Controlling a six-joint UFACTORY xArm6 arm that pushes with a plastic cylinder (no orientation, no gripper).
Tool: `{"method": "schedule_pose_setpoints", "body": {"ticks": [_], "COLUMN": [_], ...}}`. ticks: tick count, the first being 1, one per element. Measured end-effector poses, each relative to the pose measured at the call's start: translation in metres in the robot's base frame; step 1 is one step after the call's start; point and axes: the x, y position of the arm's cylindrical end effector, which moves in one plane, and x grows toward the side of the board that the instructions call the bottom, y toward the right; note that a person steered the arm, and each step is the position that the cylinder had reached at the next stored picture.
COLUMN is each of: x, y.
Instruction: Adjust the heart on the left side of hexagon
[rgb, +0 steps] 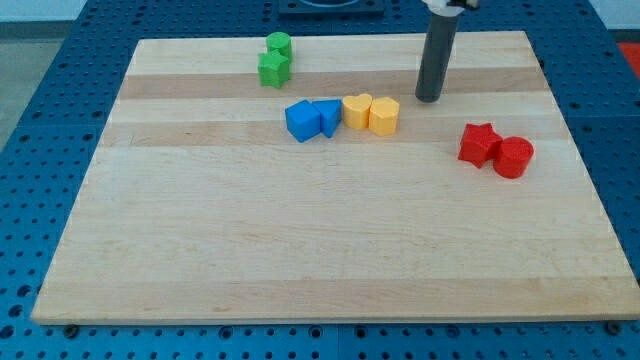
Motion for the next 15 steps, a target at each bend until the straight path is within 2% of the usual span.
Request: {"method": "schedule_pose_setpoints", "body": {"ticks": [3, 7, 9, 14, 15], "x": [0.0, 0.014, -0.006, -0.01, -0.036], "y": [-0.074, -0.084, -0.092, -0.265, -0.281]}}
